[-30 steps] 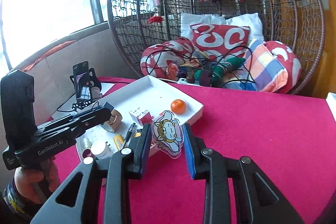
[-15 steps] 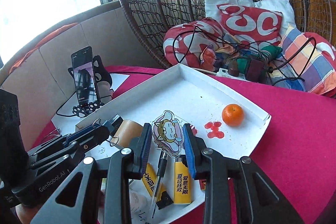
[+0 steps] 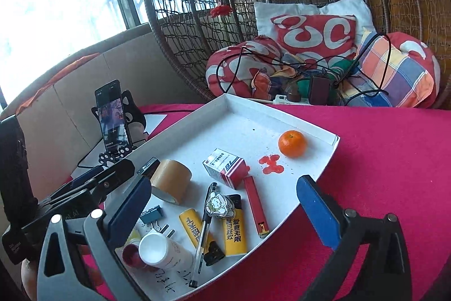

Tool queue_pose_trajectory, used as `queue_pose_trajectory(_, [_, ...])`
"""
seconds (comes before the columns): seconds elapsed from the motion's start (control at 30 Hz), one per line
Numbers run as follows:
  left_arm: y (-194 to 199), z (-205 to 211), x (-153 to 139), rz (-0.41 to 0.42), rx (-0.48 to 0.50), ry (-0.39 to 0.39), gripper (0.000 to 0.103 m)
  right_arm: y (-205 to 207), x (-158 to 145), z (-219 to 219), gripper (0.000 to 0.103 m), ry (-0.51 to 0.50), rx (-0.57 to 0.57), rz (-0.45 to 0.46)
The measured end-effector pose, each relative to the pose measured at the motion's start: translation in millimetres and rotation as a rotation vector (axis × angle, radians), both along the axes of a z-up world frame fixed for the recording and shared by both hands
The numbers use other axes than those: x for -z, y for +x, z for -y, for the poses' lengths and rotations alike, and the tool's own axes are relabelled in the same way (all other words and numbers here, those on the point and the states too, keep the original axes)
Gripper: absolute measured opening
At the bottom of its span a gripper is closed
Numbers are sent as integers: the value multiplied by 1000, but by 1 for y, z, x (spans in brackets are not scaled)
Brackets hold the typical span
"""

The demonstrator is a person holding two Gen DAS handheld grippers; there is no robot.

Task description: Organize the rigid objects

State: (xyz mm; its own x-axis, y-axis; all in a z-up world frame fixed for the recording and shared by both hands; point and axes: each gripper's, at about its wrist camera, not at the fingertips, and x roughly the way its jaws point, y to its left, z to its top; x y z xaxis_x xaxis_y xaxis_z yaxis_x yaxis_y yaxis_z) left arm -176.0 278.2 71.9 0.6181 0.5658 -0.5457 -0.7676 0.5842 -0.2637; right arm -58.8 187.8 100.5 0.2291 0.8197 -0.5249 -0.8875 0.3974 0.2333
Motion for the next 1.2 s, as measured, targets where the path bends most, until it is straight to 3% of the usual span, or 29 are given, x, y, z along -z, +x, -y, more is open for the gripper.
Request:
queue_pose_trajectory(0.17, [3, 20, -15, 8, 84, 37, 91, -13, -9, 31, 103, 41, 45, 92])
queue_pose_trajectory(0.4, [14, 58, -38, -39, 127, 173, 91, -17, -32, 83, 103, 108, 265, 300])
queue_pose_trajectory(0.57, [16, 77, -49, -75, 111, 232, 91, -7, -44, 114, 103, 137, 405, 304])
queue_pose_trajectory(0.67, [14, 95, -59, -100, 83, 328, 91, -5, -49, 132, 103, 157, 464, 312])
queue_pose_trajectory(0.9, [5, 127, -87, -68, 27, 417, 91, -12, -79, 174, 103, 224, 605, 412])
queue_pose_trajectory(1.0, [3, 134, -90, -76, -4, 392, 91, -17, -91, 195, 103, 296, 637, 451])
queue_pose_trajectory(1.1, [6, 130, -81, -92, 51, 283, 91, -12, -88, 212, 103, 339, 628, 397])
queue_pose_trajectory(1.2, [10, 128, -69, -150, 30, 215, 91, -7, -77, 222, 103, 340, 611, 356])
